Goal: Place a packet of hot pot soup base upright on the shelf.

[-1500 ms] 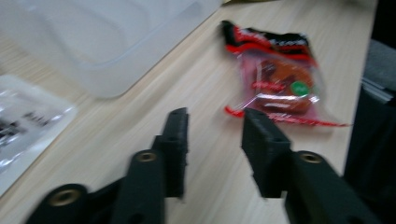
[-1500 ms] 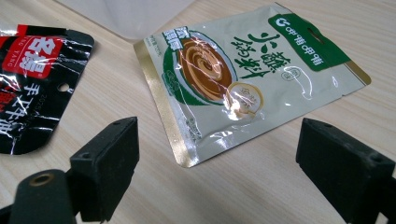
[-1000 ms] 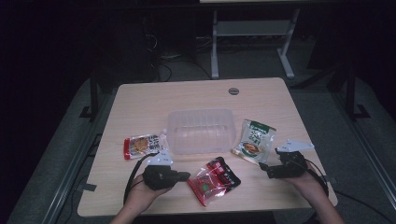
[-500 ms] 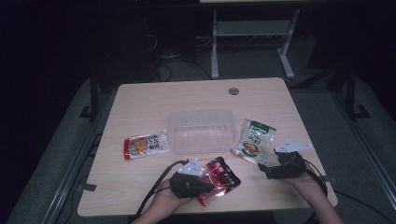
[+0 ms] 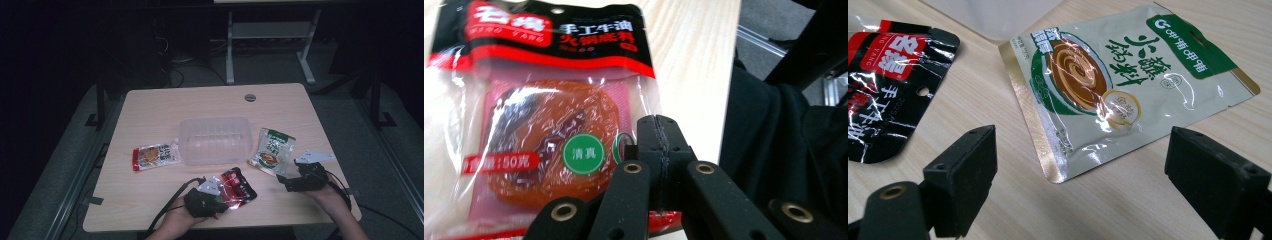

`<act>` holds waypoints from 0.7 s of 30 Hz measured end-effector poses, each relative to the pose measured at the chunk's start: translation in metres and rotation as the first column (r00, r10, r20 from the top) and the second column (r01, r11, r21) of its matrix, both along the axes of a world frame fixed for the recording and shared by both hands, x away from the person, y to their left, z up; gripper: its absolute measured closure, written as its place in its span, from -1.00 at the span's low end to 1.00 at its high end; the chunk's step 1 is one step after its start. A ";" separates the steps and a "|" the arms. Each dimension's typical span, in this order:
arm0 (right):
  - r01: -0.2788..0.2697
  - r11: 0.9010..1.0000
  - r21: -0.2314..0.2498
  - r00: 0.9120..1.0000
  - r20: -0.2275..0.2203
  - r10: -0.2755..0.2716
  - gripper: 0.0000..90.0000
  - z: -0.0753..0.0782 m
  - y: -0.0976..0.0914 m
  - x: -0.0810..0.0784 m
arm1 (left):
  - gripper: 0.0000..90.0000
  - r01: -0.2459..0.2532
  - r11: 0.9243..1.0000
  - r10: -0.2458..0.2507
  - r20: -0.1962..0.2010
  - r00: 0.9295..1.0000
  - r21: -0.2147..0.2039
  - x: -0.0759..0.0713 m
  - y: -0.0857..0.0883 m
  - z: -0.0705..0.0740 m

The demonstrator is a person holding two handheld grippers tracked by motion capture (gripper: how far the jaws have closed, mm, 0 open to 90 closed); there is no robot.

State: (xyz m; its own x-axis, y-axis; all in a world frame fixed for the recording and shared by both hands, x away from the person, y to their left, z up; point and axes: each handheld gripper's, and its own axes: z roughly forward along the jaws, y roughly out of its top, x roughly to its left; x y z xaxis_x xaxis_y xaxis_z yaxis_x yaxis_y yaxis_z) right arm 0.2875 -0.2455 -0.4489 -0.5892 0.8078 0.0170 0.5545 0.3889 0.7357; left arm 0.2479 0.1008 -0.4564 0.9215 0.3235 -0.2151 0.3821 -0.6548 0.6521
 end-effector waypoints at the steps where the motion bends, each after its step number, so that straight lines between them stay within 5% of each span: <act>1: 0.001 1.000 0.000 1.000 0.000 -0.001 -0.71 0.000 0.000 0.000 | 1.00 -0.002 1.000 0.002 0.004 1.000 0.003 0.001 0.002 0.000; 12: -0.001 1.000 -0.004 1.000 0.001 0.001 -0.71 0.000 0.000 0.000 | 1.00 -0.059 0.998 0.058 0.033 0.998 0.028 0.011 0.018 0.003; 21: -0.004 1.000 -0.009 1.000 -0.001 0.004 -0.71 0.000 0.000 -0.001 | 0.99 -0.087 0.995 0.089 0.062 0.994 -0.039 0.026 0.041 0.020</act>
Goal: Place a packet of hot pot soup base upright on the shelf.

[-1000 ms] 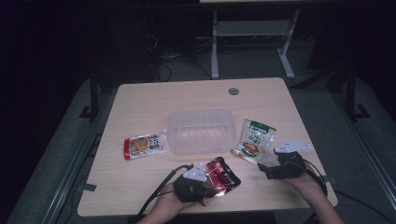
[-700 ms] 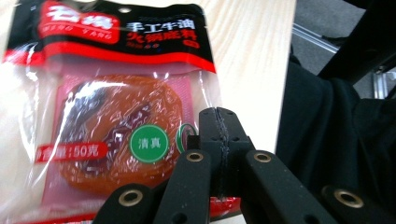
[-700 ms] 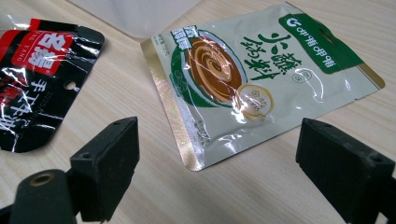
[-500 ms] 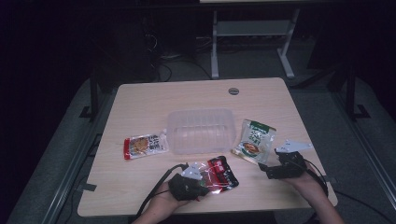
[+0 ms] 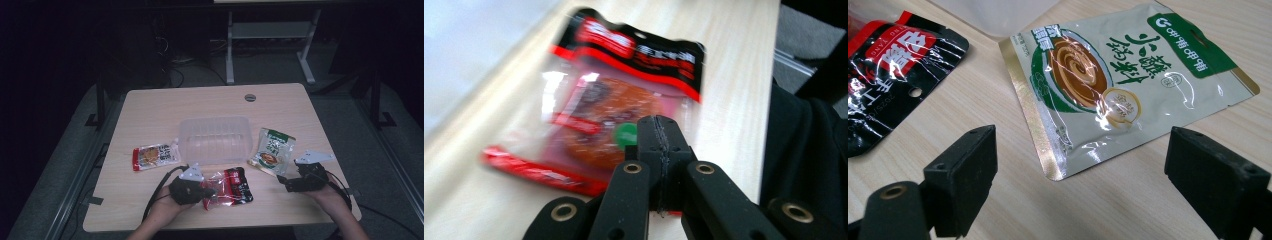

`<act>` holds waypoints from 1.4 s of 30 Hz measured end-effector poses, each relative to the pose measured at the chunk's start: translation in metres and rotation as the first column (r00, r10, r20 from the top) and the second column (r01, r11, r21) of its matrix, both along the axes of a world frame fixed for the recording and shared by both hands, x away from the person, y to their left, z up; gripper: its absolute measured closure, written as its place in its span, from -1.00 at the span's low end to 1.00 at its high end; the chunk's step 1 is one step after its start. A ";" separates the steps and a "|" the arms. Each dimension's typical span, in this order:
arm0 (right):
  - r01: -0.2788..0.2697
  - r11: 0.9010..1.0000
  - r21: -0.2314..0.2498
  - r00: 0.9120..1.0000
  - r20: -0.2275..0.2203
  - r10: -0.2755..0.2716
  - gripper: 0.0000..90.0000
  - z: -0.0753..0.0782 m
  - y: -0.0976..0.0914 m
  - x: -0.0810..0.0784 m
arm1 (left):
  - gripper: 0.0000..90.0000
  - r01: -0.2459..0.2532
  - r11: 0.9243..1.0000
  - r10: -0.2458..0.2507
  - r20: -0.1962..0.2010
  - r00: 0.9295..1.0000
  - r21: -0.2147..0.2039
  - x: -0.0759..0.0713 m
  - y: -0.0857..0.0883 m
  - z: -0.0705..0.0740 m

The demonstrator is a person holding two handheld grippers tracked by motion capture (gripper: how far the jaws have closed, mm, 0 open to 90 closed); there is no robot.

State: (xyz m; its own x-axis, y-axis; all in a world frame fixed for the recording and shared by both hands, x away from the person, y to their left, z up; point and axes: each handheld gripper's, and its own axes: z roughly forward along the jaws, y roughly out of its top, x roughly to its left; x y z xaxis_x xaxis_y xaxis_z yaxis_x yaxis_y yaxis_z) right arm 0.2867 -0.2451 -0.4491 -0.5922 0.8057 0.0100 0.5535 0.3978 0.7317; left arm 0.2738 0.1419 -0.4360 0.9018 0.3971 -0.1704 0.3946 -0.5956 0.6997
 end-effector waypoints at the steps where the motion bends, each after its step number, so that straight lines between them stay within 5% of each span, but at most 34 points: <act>1: -0.002 1.000 -0.005 1.000 -0.004 0.002 -0.71 0.000 0.000 0.000 | 0.99 -0.013 1.000 0.013 0.016 1.000 0.008 0.006 0.007 0.002; 8: -0.013 1.000 -0.018 1.000 0.001 0.013 -0.71 0.000 0.002 0.000 | 0.99 -0.044 0.999 0.044 0.003 0.999 -0.004 0.011 0.016 0.000; 17: -0.024 1.000 -0.015 0.999 -0.031 0.024 -0.72 0.002 0.004 -0.002 | 0.99 -0.048 0.997 0.050 -0.035 0.998 0.058 0.013 0.015 -0.011; 27: -0.084 0.996 -0.009 0.993 -0.081 0.083 -0.80 0.007 0.015 -0.005 | 0.99 -0.058 0.990 0.062 -0.024 0.998 0.131 0.013 0.011 -0.018; 42: -0.217 0.968 0.125 0.964 -0.126 0.232 -0.83 0.015 0.051 -0.001 | 0.99 -0.066 0.989 0.070 -0.029 0.997 0.135 0.013 0.011 -0.021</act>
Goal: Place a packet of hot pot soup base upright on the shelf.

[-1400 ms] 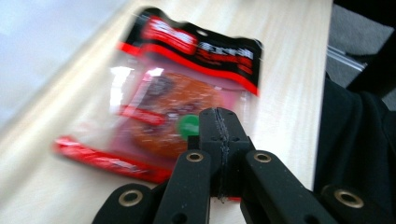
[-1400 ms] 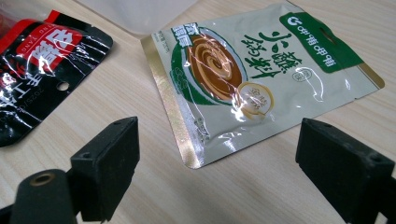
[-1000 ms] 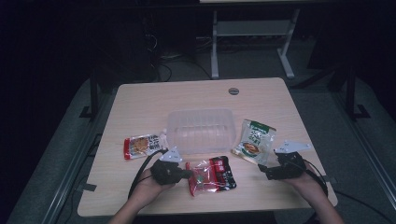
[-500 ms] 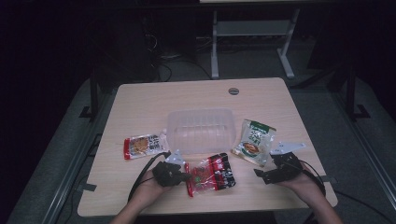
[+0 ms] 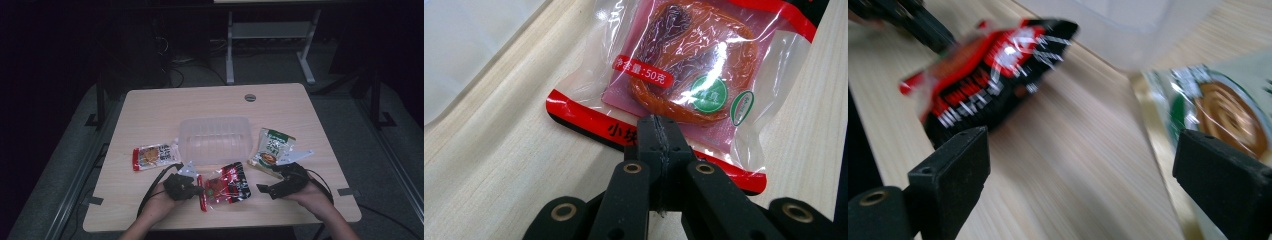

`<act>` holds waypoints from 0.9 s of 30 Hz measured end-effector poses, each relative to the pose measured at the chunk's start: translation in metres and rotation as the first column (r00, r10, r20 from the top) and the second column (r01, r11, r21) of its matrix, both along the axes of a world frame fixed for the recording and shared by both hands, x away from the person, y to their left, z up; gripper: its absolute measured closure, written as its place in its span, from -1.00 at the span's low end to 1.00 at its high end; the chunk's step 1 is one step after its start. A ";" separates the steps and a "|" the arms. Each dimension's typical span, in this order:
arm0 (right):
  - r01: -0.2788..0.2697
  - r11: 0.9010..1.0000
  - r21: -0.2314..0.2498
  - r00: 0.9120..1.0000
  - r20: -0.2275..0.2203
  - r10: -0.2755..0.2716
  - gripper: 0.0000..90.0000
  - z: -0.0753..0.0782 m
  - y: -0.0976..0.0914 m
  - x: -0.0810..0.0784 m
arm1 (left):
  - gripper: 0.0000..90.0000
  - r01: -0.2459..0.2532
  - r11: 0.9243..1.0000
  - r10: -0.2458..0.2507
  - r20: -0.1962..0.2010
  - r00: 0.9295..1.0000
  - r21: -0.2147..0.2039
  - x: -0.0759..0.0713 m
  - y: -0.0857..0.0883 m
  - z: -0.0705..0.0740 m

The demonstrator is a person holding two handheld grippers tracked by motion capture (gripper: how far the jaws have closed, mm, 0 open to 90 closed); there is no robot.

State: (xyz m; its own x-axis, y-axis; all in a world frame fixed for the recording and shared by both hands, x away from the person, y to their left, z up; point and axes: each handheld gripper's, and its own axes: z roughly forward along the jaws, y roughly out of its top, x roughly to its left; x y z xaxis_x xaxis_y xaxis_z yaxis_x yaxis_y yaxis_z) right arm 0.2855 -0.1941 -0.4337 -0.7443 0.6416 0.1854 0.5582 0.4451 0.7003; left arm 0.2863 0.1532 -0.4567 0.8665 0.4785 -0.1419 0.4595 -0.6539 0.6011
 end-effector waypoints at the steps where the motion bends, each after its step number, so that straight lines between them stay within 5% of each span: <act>1: -0.019 1.000 0.011 1.000 -0.001 0.019 -0.83 0.001 0.007 0.003 | 0.99 -0.004 1.000 0.004 0.000 1.000 -0.006 0.000 0.000 0.000; 7: -0.050 0.997 0.057 0.999 -0.012 0.051 -0.82 0.001 0.022 0.009 | 0.99 0.002 1.000 -0.002 0.003 1.000 0.003 0.000 0.001 0.000; 16: -0.090 0.994 0.055 0.995 -0.029 0.092 -0.76 -0.004 0.053 0.026 | 1.00 0.004 1.000 -0.004 0.001 1.000 0.002 0.001 0.001 0.000; 27: -0.117 0.992 0.051 0.986 -0.111 0.122 -0.69 -0.018 0.058 0.022 | 1.00 -0.002 1.000 0.002 -0.002 1.000 -0.001 0.000 0.001 0.000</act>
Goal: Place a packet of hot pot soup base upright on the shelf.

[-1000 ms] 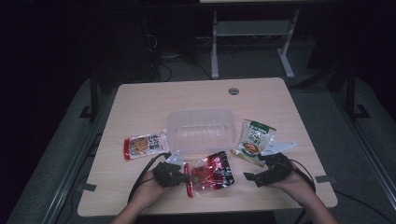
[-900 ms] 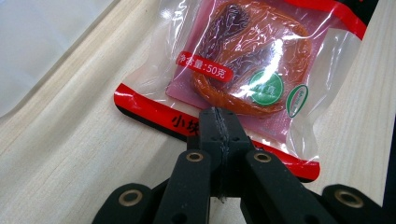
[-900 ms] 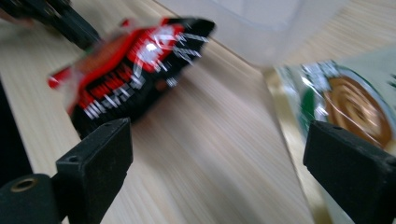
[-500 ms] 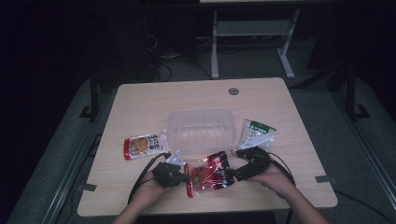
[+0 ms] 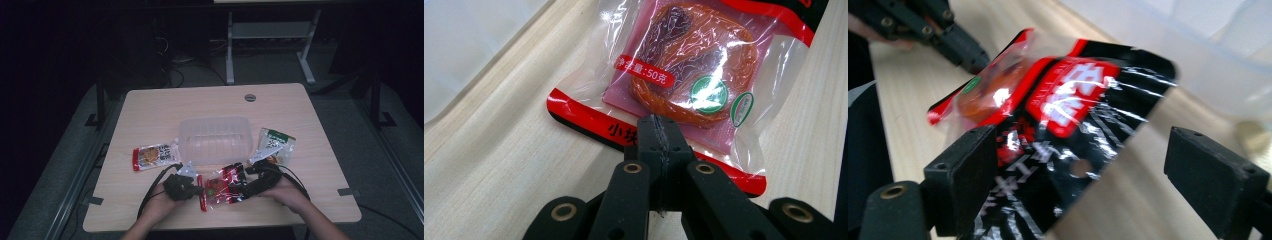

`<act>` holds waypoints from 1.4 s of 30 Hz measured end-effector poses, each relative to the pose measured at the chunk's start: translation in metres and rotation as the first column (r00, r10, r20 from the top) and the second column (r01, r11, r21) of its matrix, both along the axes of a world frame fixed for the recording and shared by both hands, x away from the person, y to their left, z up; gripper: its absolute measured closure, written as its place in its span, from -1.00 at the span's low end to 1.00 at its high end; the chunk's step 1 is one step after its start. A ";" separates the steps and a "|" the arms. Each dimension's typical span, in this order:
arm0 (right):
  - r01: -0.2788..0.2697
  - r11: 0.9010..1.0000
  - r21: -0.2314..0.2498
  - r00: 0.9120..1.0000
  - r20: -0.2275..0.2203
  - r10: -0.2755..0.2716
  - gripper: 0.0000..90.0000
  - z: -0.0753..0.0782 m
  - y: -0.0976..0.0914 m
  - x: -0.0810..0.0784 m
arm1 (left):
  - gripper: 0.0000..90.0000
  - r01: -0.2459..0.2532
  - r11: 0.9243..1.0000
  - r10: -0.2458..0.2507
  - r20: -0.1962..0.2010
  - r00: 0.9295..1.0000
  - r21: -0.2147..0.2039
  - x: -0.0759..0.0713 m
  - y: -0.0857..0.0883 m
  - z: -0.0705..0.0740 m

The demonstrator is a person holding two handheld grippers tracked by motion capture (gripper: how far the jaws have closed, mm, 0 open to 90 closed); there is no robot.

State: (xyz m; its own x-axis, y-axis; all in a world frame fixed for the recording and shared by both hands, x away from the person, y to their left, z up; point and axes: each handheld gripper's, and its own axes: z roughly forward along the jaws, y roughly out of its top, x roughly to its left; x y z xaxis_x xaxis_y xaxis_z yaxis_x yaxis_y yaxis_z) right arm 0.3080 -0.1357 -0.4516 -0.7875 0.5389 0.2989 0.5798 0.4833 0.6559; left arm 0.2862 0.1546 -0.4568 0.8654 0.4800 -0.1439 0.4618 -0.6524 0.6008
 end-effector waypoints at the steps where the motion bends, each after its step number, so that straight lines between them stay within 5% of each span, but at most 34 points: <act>1: -0.008 1.000 0.003 1.000 -0.004 0.008 -0.67 -0.001 0.000 0.000 | 1.00 -0.002 1.000 0.002 -0.001 1.000 -0.001 0.000 0.000 0.000; 15: -0.071 0.995 0.072 0.993 -0.088 0.077 -0.35 -0.004 0.004 0.000 | 1.00 -0.006 1.000 0.006 0.001 1.000 -0.008 0.000 0.000 -0.001; 29: -0.102 0.988 0.118 0.993 -0.047 0.108 0.57 0.002 0.001 -0.001 | 1.00 0.000 1.000 0.000 0.004 1.000 -0.008 0.000 -0.001 -0.001; 42: -0.165 0.981 0.103 0.986 -0.017 0.167 0.96 0.004 0.006 -0.005 | 1.00 -0.011 1.000 0.011 0.007 1.000 -0.014 0.000 -0.003 -0.001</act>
